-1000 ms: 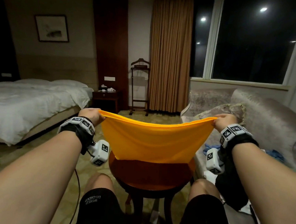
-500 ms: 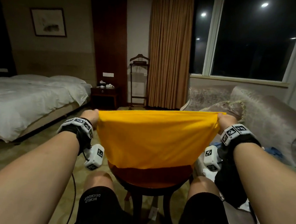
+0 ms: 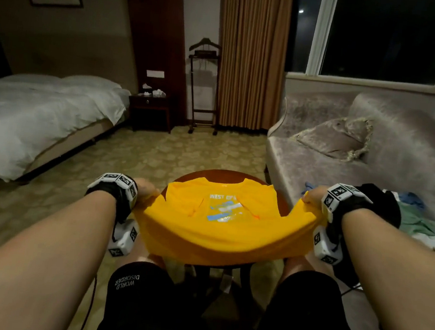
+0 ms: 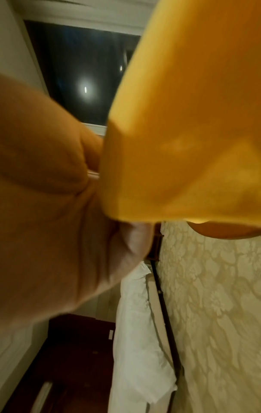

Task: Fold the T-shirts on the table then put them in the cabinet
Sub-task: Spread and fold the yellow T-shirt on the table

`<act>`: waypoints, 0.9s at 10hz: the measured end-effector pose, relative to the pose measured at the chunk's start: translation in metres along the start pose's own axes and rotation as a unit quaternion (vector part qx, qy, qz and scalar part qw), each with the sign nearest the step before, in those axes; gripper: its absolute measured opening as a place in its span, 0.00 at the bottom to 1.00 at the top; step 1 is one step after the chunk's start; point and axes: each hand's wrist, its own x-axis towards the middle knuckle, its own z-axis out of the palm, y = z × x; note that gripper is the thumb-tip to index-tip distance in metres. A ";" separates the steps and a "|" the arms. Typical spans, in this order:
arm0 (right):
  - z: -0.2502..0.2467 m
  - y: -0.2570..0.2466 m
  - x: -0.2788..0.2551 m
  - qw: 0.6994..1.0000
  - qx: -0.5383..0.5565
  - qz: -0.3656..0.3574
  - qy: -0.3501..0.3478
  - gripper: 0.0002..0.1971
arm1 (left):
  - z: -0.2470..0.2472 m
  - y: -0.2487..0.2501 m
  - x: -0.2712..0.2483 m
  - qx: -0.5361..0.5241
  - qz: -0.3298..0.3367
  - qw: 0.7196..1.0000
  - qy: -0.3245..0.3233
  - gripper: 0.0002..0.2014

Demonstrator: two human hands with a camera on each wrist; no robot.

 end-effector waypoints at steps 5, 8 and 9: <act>0.023 -0.032 0.170 0.968 0.166 0.077 0.173 0.15 | 0.003 0.031 0.177 -0.132 -0.024 0.971 0.200 0.21; 0.059 -0.058 0.283 0.965 0.166 0.083 0.185 0.20 | 0.018 0.046 0.295 -0.131 -0.073 0.972 0.183 0.20; 0.067 -0.069 0.307 0.970 0.150 0.103 0.160 0.18 | 0.026 0.043 0.331 -0.116 -0.093 0.974 0.171 0.21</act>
